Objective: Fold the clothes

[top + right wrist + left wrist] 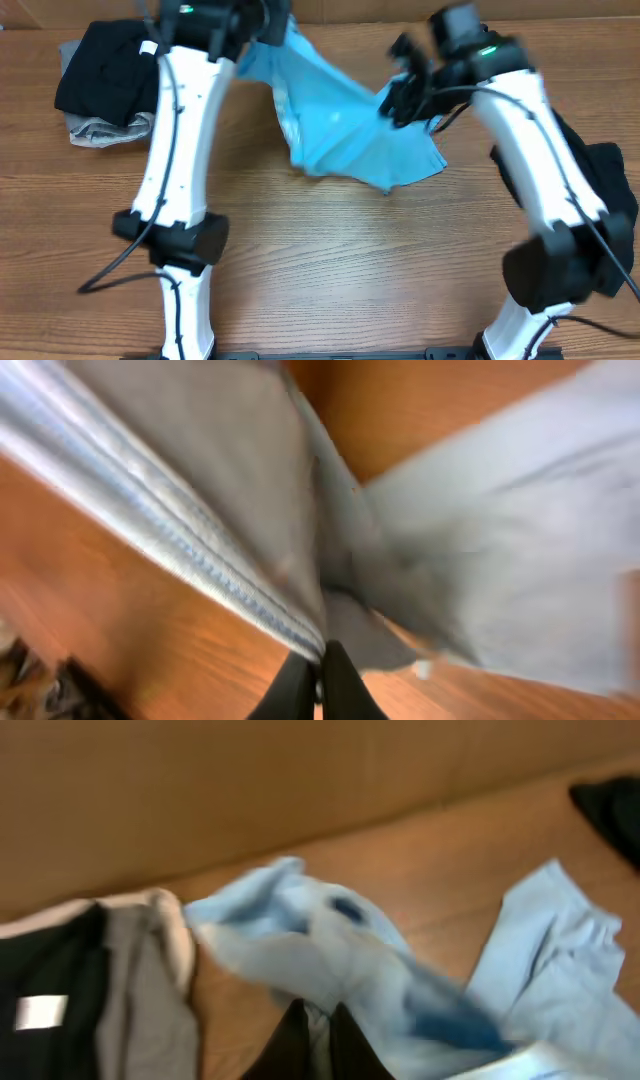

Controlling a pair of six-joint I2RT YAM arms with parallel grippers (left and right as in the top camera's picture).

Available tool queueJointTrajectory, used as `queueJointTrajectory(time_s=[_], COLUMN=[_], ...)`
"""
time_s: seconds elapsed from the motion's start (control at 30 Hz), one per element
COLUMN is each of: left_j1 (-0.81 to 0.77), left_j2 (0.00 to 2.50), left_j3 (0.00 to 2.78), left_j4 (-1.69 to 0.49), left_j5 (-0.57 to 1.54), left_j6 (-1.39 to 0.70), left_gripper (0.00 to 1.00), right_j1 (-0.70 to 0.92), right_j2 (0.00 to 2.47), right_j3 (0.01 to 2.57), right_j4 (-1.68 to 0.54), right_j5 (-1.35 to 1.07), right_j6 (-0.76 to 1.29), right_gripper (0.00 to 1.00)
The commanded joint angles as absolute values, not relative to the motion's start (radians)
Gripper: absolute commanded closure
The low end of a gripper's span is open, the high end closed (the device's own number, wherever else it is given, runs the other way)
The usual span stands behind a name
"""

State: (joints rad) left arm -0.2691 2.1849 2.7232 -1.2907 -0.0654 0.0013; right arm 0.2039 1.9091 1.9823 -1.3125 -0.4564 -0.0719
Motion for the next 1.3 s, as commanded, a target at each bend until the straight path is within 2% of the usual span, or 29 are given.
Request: queueJointTrajectory(time_s=[0.0, 0.17, 0.3, 0.67, 0.7, 0.77, 0.83, 0.93, 1.03, 1.27], left_j1=[-0.253, -0.257, -0.257, -0.26, -0.261, -0.262, -0.263, -0.263, -0.263, -0.265], left_j2=[2.062, 1.991, 1.966, 2.045, 2.061, 2.104, 2.159, 2.257, 2.37, 2.564], left_j3=[2.767, 2.767, 2.767, 2.761, 2.759, 2.757, 2.756, 2.756, 2.756, 2.756], left_j4=[-1.287, -1.319, -1.37, -1.495, -1.513, -1.547, -1.588, -1.645, -1.69, -1.69], left_j5=[-0.101, -0.1, -0.096, 0.047, 0.081, 0.137, 0.196, 0.274, 0.361, 0.55], left_j6=[0.04, 0.075, 0.075, 0.1, 0.121, 0.161, 0.22, 0.345, 0.484, 0.685], left_gripper=[0.91, 0.83, 0.96, 0.96, 0.94, 0.83, 0.65, 0.44, 0.37, 0.3], right_j1=[0.14, 0.047, -0.004, -0.013, -0.013, -0.013, -0.013, -0.013, -0.013, -0.013], right_j2=[1.84, 1.84, 1.84, 1.844, 1.844, 1.844, 1.844, 1.844, 1.844, 1.844], right_j3=[2.201, 2.46, 2.52, 2.506, 2.506, 2.506, 2.506, 2.506, 2.506, 2.506], right_j4=[-1.408, -1.547, -1.61, -1.651, -1.652, -1.652, -1.652, -1.653, -1.654, -1.656], right_j5=[-0.382, -0.381, -0.382, -0.33, -0.329, -0.329, -0.321, -0.31, -0.307, -0.307], right_j6=[-0.055, -0.052, -0.053, -0.06, -0.06, -0.06, -0.06, -0.06, -0.06, -0.06], right_gripper=[0.96, 0.96, 0.96, 0.96, 0.96, 0.96, 0.96, 0.96, 0.96, 0.96])
